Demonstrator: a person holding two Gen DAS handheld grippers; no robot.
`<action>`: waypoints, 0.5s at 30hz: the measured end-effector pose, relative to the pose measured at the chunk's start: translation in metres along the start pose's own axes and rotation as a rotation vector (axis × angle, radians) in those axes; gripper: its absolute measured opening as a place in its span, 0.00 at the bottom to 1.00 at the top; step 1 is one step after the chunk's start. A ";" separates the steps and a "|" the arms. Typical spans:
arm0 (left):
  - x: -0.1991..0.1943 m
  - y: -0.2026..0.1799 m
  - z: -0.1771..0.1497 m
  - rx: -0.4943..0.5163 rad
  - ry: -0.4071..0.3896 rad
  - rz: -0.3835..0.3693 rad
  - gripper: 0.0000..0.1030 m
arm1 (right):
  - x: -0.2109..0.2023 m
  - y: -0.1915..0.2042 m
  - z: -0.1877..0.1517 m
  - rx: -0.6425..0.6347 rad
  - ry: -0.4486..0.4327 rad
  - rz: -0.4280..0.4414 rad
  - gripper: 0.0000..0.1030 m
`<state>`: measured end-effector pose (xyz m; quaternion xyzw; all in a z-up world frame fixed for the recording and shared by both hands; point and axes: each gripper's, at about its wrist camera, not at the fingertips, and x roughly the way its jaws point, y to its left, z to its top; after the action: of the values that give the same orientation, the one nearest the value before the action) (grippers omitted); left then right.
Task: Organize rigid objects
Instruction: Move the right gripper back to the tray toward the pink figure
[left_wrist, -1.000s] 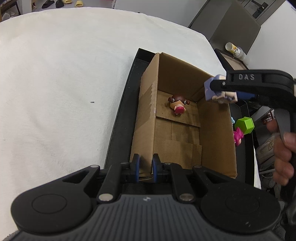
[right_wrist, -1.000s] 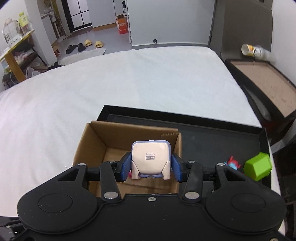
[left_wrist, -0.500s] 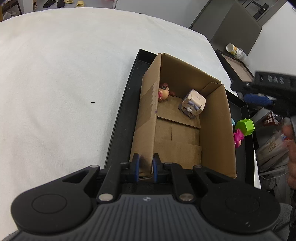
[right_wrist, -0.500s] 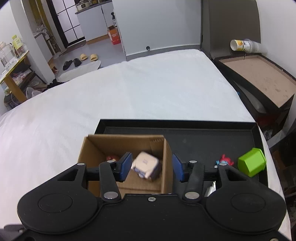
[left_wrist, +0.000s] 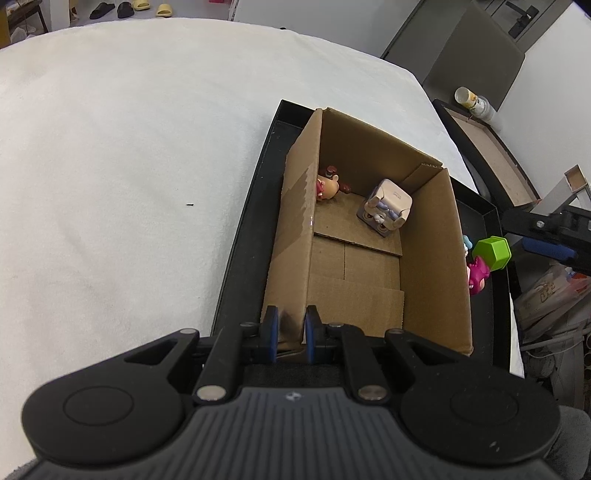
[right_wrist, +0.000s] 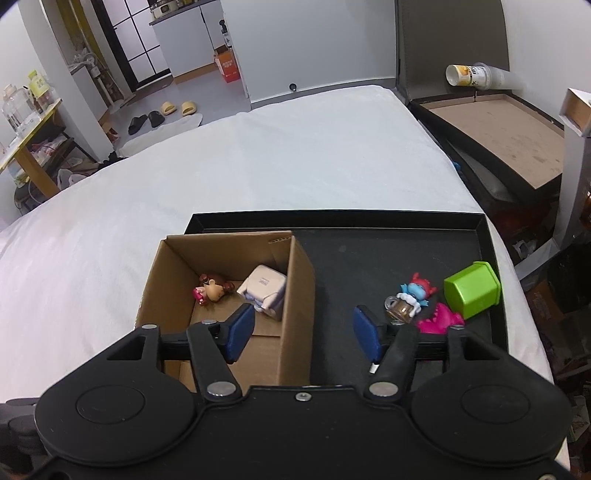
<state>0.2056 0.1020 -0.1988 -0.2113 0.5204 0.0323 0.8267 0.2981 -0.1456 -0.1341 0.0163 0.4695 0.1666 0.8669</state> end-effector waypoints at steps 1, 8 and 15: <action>0.000 -0.001 0.000 0.002 0.000 0.003 0.13 | -0.002 -0.003 -0.001 0.003 -0.002 0.005 0.63; 0.002 -0.009 0.001 0.020 0.002 0.027 0.13 | -0.009 -0.024 -0.007 0.025 -0.007 0.026 0.68; 0.003 -0.006 0.002 -0.017 0.013 0.026 0.13 | -0.013 -0.050 -0.015 0.076 -0.008 0.037 0.69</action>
<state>0.2103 0.0968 -0.1989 -0.2116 0.5284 0.0458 0.8210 0.2930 -0.1984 -0.1409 0.0587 0.4718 0.1646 0.8642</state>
